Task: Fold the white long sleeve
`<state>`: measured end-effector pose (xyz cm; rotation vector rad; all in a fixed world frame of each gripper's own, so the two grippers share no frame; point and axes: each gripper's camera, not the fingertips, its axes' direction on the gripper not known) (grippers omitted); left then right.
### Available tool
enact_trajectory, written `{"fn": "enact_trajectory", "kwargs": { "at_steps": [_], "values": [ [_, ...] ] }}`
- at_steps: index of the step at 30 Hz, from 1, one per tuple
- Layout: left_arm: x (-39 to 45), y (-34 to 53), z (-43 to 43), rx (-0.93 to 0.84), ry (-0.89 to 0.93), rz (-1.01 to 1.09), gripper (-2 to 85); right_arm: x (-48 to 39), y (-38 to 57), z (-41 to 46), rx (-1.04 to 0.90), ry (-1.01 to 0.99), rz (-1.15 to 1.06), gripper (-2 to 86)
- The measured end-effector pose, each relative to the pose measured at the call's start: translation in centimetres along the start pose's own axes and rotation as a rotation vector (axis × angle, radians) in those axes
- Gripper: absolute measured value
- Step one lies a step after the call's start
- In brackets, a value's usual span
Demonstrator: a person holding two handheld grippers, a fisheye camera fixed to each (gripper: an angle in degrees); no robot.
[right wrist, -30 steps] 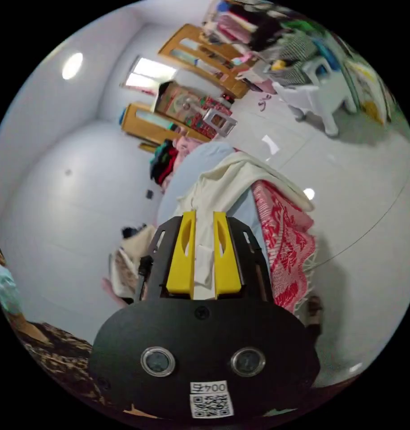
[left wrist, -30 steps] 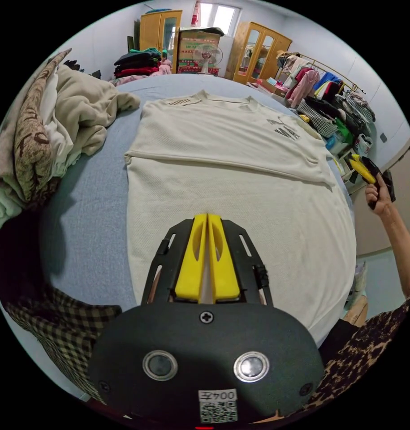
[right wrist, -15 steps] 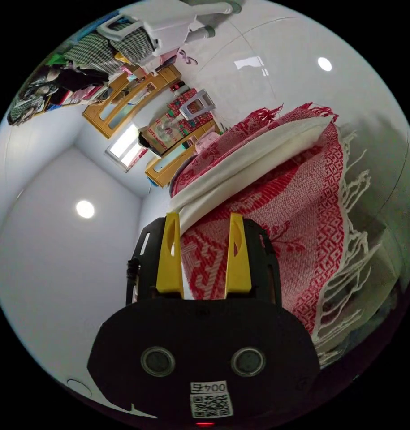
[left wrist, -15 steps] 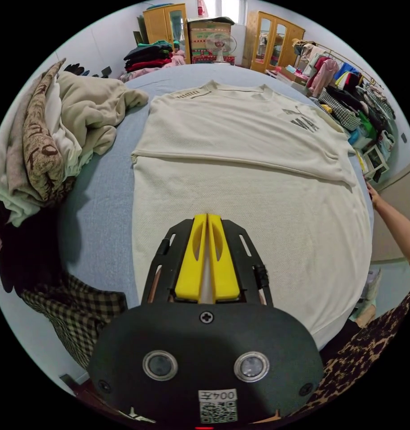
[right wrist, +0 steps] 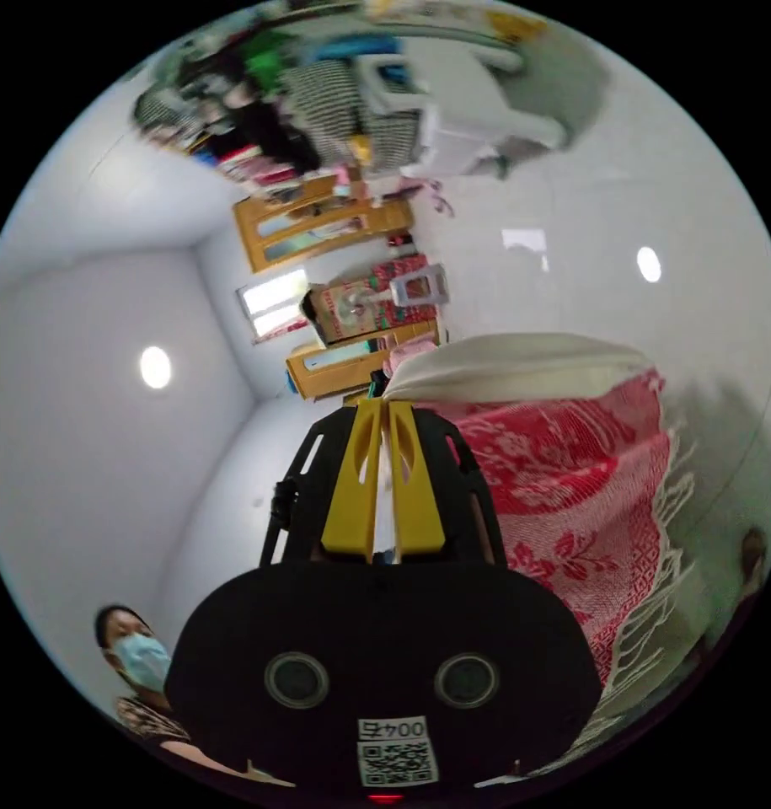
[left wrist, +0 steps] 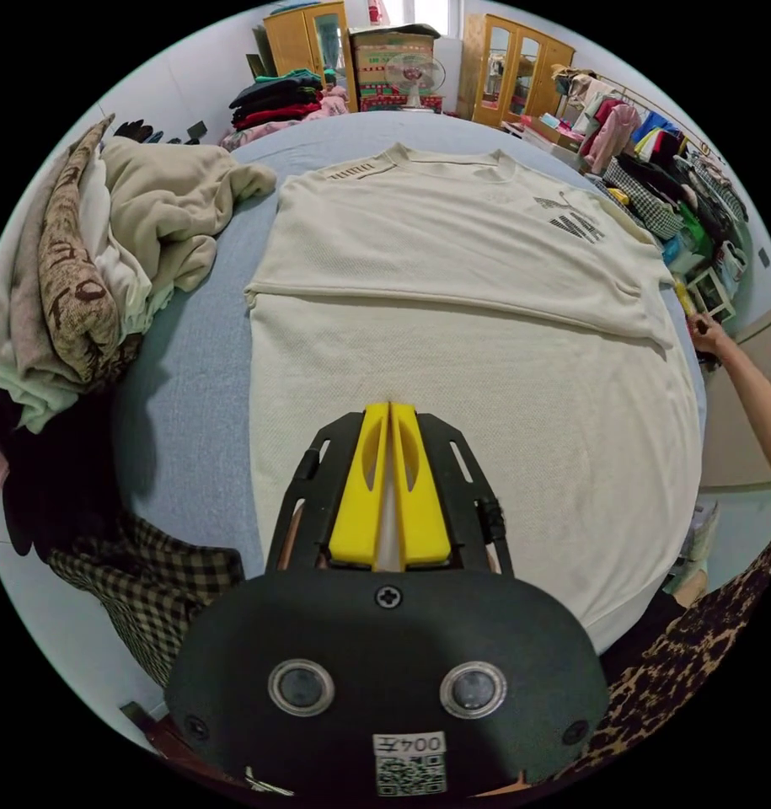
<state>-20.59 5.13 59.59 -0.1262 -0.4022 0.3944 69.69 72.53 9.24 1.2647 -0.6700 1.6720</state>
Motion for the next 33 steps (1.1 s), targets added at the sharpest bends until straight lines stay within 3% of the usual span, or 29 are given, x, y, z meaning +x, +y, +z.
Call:
{"fn": "enact_trajectory", "kwargs": {
  "at_steps": [6, 10, 13, 17, 22, 29, 33],
  "values": [
    [0.2, 0.1, 0.0, 0.038, 0.007, 0.032, 0.2, -19.7, 17.3, 12.3, -0.342, 0.310, -0.699, 2.4],
    [0.6, 0.5, 0.1, 0.094, -0.026, 0.094, 0.3, -20.3, 36.0, 23.1, -0.569, 0.520, -0.972, 11.4],
    [0.8, 0.8, 0.3, 0.137, -0.057, 0.138, 0.3, -15.6, 46.7, 27.9, -0.694, 0.696, -1.016, 16.6],
    [0.0, 0.8, 0.5, 0.165, -0.032, 0.139, 0.4, -10.3, 56.9, 28.8, -0.701, 0.853, -1.099, 14.5],
    [-2.5, 0.0, 1.0, 0.179, 0.057, 0.109, 0.6, -2.6, 65.7, 29.0, -0.633, 1.221, -1.211, 10.6],
    [-5.7, -3.9, 1.1, 0.077, 0.224, 0.108, 2.4, 0.9, 69.1, 29.6, -0.599, 1.100, -1.177, 8.2],
    [-6.3, -10.2, -1.6, 0.189, 0.406, 0.048, 9.1, 2.2, 70.7, 31.0, -0.604, 1.072, -1.147, 8.0]
  ]
}}
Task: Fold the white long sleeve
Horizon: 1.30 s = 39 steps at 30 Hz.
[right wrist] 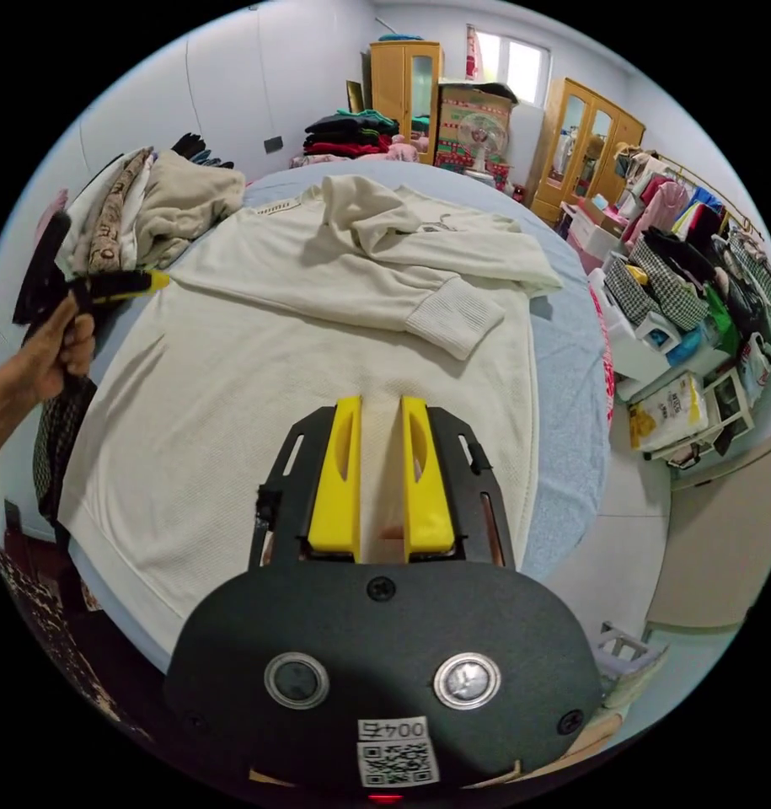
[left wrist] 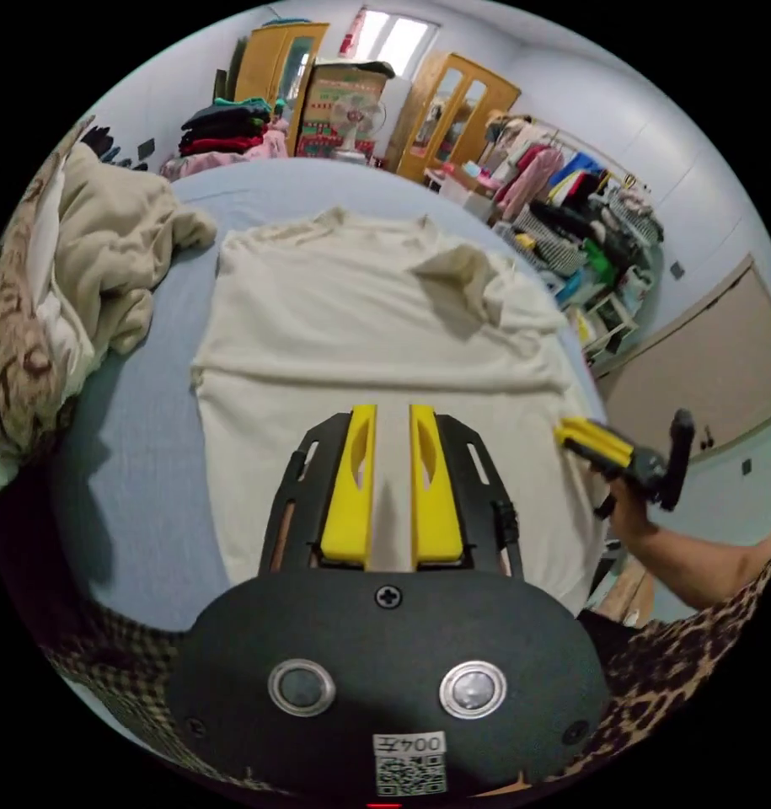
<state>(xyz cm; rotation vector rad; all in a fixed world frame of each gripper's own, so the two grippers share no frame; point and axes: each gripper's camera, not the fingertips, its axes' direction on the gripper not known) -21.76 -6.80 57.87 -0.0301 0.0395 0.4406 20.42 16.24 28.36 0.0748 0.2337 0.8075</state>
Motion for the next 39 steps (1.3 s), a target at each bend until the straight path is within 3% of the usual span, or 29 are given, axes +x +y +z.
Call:
{"fn": "enact_trajectory", "kwargs": {
  "at_steps": [6, 11, 14, 16, 21, 24, 28, 33, 39],
  "values": [
    [-1.6, -11.8, 5.8, -0.111, 0.402, -0.200, 18.1, -4.1, 0.0, 2.2, -0.001, 0.071, -0.050, 8.6],
    [-2.5, -16.3, 11.1, -0.178, 0.521, -0.342, 19.4, -5.4, 0.1, 3.6, -0.001, 0.062, -0.046, 8.6],
    [-3.4, -17.0, 13.6, -0.195, 0.556, -0.420, 15.9, -6.2, 0.1, 4.3, -0.002, 0.066, -0.047, 8.7],
    [-3.0, -17.2, 13.5, -0.139, 0.536, -0.398, 5.4, -6.4, 0.2, 4.9, -0.002, 0.060, -0.044, 8.6],
    [1.5, -18.3, 6.5, 0.190, 0.612, -0.082, 3.2, -6.9, 0.3, 5.9, -0.002, 0.059, -0.043, 8.6],
    [5.8, -18.2, 1.4, 0.215, 0.562, 0.281, 3.7, -6.9, 0.3, 6.4, -0.002, 0.057, -0.039, 8.5],
    [8.0, -13.6, 0.4, 0.055, 0.221, 0.539, 5.4, -7.0, 0.3, 7.0, -0.003, 0.062, -0.043, 8.5],
    [4.0, -7.5, 4.5, -0.195, 0.084, 0.449, 5.7, -6.7, 0.3, 7.6, -0.003, 0.061, -0.043, 8.5],
    [2.5, -5.9, 5.1, -0.125, 0.216, 0.166, 7.5, -6.2, 0.3, 8.1, -0.003, 0.072, -0.047, 8.5]
  ]
}}
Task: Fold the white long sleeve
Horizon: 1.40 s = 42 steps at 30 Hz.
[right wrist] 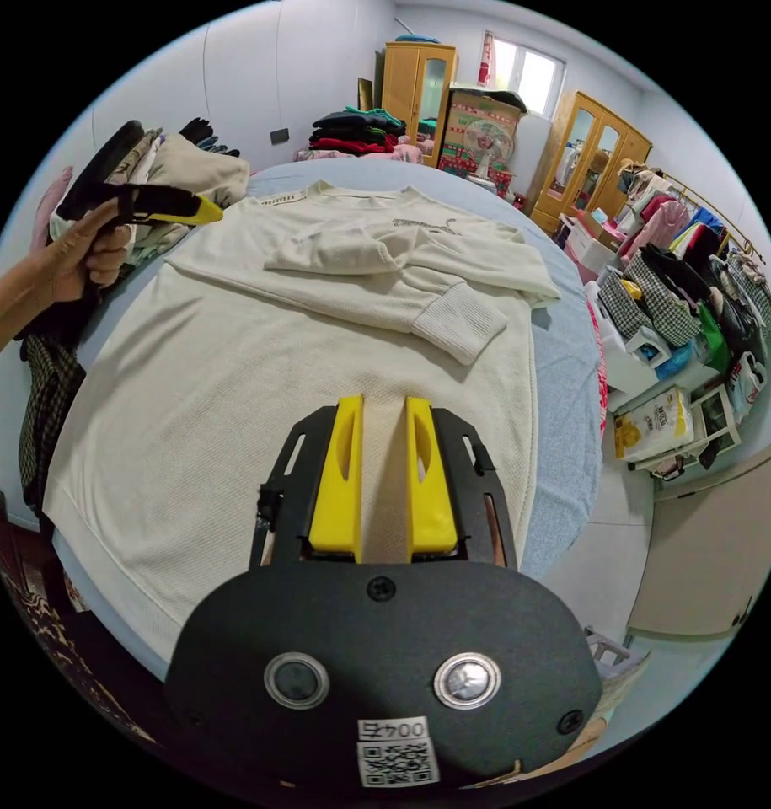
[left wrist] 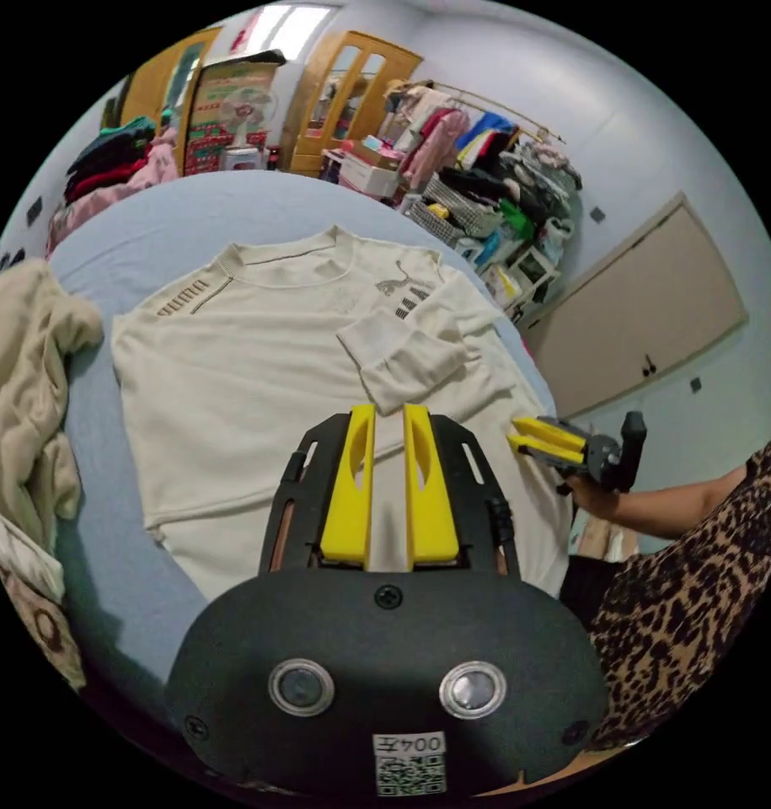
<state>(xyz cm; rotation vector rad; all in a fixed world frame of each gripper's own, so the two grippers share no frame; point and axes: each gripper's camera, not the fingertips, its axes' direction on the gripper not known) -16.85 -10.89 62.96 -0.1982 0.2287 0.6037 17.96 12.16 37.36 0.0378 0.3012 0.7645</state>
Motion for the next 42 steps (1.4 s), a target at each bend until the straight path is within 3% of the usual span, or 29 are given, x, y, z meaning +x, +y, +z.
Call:
{"fn": "enact_trajectory", "kwargs": {
  "at_steps": [4, 12, 14, 17, 22, 26, 29, 33, 38, 42],
  "values": [
    [-1.3, -3.4, 3.2, -0.039, 0.031, -0.207, 10.7, 0.7, 0.0, 0.3, -0.001, -0.005, 0.006, 8.6],
    [0.7, -7.1, 9.2, -0.183, -0.121, -0.195, 11.3, 2.0, -0.2, 0.5, -0.001, -0.004, 0.006, 8.6],
    [1.6, -7.1, 10.0, -0.218, -0.154, -0.155, 7.6, 2.3, -0.3, 0.6, -0.001, -0.002, 0.005, 8.6],
    [3.8, -6.5, 8.5, -0.119, -0.197, -0.067, 3.0, 2.9, -0.5, 0.6, -0.001, -0.003, 0.007, 8.6],
    [8.8, -2.9, 1.0, 0.157, -0.011, 0.248, 2.4, 4.4, -0.8, 0.5, -0.002, -0.018, 0.027, 8.2],
    [10.3, 1.3, -1.0, 0.081, -0.057, 0.438, 3.4, 4.8, -1.1, 0.4, -0.002, -0.010, 0.015, 8.3],
    [9.0, 4.8, 0.2, -0.068, -0.193, 0.480, 5.6, 5.2, -1.3, 0.4, -0.002, -0.005, 0.006, 8.4],
    [3.3, 7.6, 1.4, -0.198, -0.060, 0.285, 7.9, 6.1, -1.7, 0.2, -0.002, -0.014, 0.010, 8.4],
    [-0.9, 9.3, 2.3, -0.177, 0.089, 0.011, 10.0, 6.7, -2.3, -0.1, -0.002, 0.004, 0.002, 8.3],
    [-3.8, 11.6, 3.7, -0.090, 0.332, -0.296, 12.6, 7.8, -2.8, -0.3, -0.003, -0.010, 0.024, 7.8]
  ]
}}
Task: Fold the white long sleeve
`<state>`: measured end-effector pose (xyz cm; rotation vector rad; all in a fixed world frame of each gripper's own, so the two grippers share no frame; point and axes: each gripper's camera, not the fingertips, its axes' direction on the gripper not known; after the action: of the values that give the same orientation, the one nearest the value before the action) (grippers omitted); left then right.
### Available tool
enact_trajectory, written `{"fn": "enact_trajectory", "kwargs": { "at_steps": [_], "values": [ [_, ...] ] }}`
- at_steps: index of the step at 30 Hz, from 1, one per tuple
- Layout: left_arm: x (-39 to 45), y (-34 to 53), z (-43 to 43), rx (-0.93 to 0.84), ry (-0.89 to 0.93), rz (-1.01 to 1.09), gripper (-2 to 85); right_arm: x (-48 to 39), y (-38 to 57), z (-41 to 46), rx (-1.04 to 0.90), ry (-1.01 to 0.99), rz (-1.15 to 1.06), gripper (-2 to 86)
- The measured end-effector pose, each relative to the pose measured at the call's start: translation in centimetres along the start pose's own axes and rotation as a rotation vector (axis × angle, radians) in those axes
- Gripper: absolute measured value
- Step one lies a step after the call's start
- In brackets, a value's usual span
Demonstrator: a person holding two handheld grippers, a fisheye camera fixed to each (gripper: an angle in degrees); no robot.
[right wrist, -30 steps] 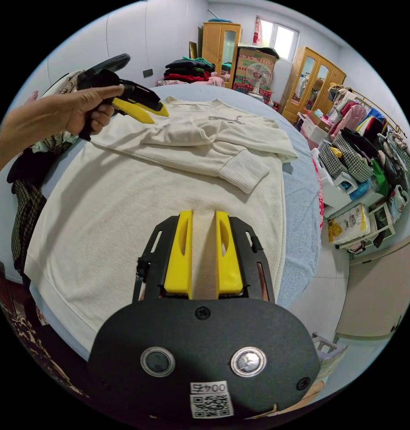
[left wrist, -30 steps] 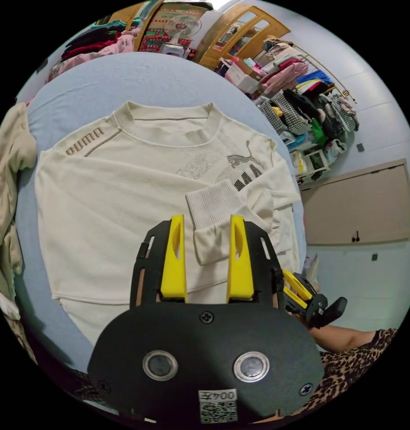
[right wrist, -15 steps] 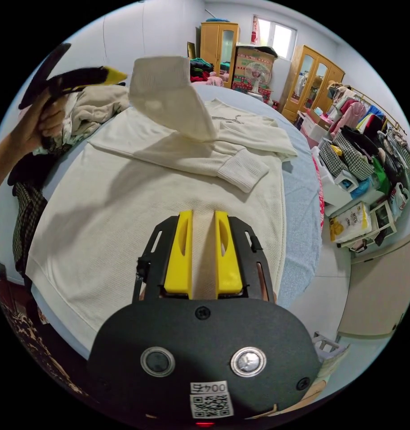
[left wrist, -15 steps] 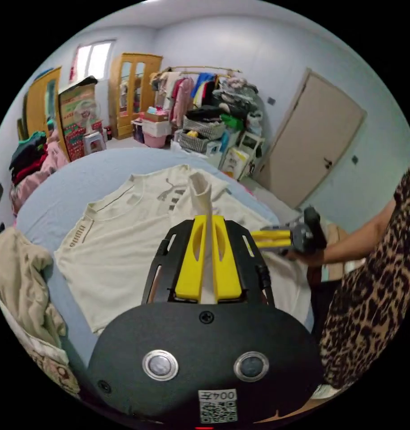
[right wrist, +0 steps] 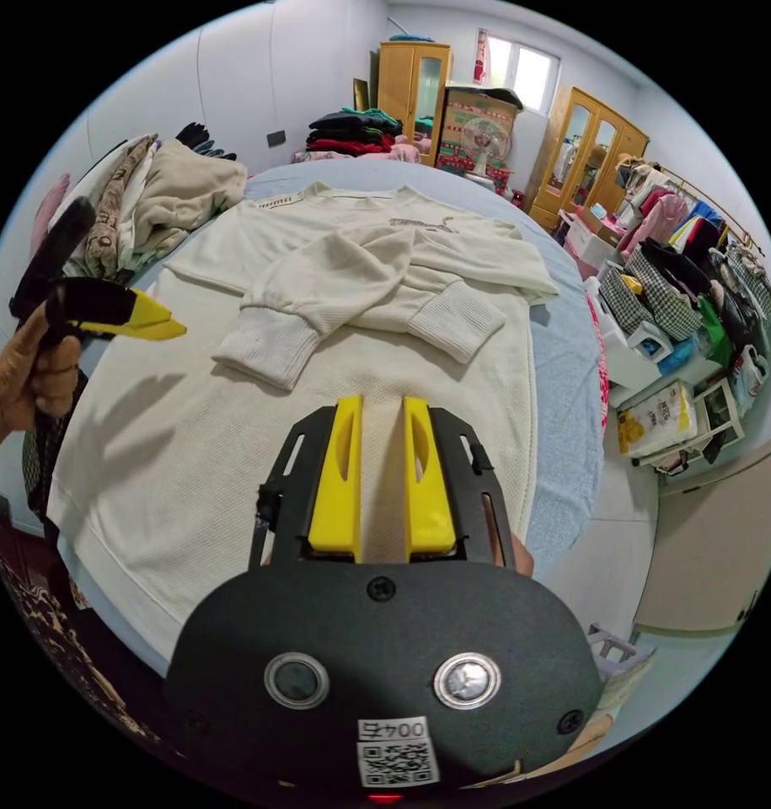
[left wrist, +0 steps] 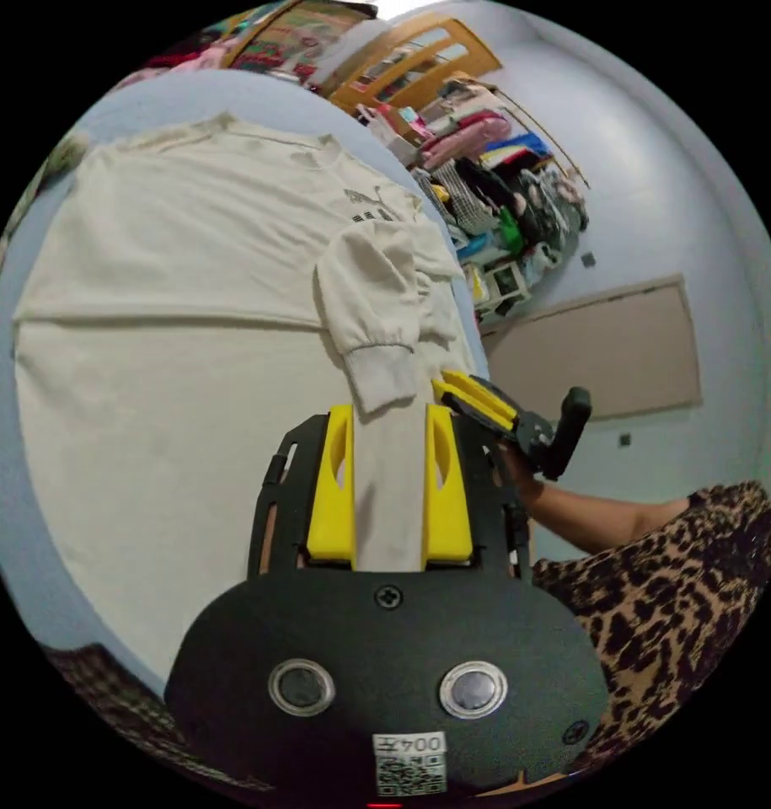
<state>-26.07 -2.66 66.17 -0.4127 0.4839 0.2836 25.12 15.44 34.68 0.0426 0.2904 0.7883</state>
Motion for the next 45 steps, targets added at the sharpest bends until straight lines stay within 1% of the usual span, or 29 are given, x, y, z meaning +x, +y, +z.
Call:
{"fn": "enact_trajectory", "kwargs": {
  "at_steps": [1, 2, 4, 7, 12, 14, 17, 20, 22, 25, 27, 31, 35, 40, 43, 45],
  "values": [
    [-1.3, 0.4, 0.4, 0.031, 0.095, -0.094, 13.2, 0.3, -0.2, -0.1, 0.000, -0.004, 0.002, 7.6],
    [-1.9, 0.7, 0.6, 0.050, 0.140, -0.145, 13.5, 0.4, -0.3, -0.1, 0.000, -0.004, 0.002, 7.6],
    [-4.3, 1.6, 1.5, 0.115, 0.278, -0.316, 14.6, 0.6, -0.6, -0.3, 0.000, 0.000, -0.002, 7.5],
    [-6.1, 2.2, 2.1, 0.142, 0.329, -0.424, 15.7, 1.1, -1.1, -0.5, 0.000, 0.001, -0.003, 7.4],
    [-8.2, 1.9, 2.5, 0.185, 0.402, -0.488, 16.3, 2.1, -1.9, -0.9, 0.002, -0.014, 0.014, 7.3],
    [-8.6, 1.4, 2.6, 0.195, 0.401, -0.491, 15.7, 2.4, -2.3, -1.0, 0.002, -0.016, 0.018, 7.2],
    [-9.2, 0.4, 2.4, 0.205, 0.373, -0.492, 13.3, 2.6, -2.8, -1.2, 0.002, -0.008, 0.015, 7.3],
    [-9.8, -0.5, 2.4, 0.209, 0.378, -0.516, 9.1, 2.8, -3.4, -1.4, 0.002, -0.002, 0.013, 7.4],
    [-9.8, -1.2, 2.1, 0.185, 0.318, -0.506, 4.6, 3.2, -4.0, -1.7, -0.005, -0.009, 0.026, 7.6],
    [-8.7, -2.0, 1.1, 0.177, 0.265, -0.451, 2.5, 4.3, -5.4, -2.7, -0.037, -0.007, 0.095, 8.2],
    [-7.7, -2.5, 0.3, 0.164, 0.229, -0.401, 2.0, 5.4, -6.5, -3.8, -0.002, -0.022, 0.102, 7.9],
    [-5.7, -3.9, -1.6, 0.115, 0.182, -0.277, 1.5, 8.8, -10.5, -5.3, 0.088, -0.136, 0.036, 9.1],
    [-4.0, -5.1, -3.1, 0.053, 0.113, -0.174, 1.3, 11.9, -15.4, -4.7, 0.061, -0.169, -0.046, 10.3],
    [-1.5, -7.6, -6.7, -0.001, 0.045, -0.034, 1.2, 15.2, -21.0, -2.7, -0.044, -0.060, -0.165, 11.0],
    [-1.0, -9.1, -9.1, -0.016, 0.058, 0.008, 1.2, 16.5, -22.5, -2.2, -0.075, -0.002, -0.221, 10.7],
    [-0.8, -9.9, -10.6, -0.005, 0.072, 0.021, 1.2, 16.8, -23.1, -2.1, -0.088, -0.002, -0.271, 9.8]
  ]
}}
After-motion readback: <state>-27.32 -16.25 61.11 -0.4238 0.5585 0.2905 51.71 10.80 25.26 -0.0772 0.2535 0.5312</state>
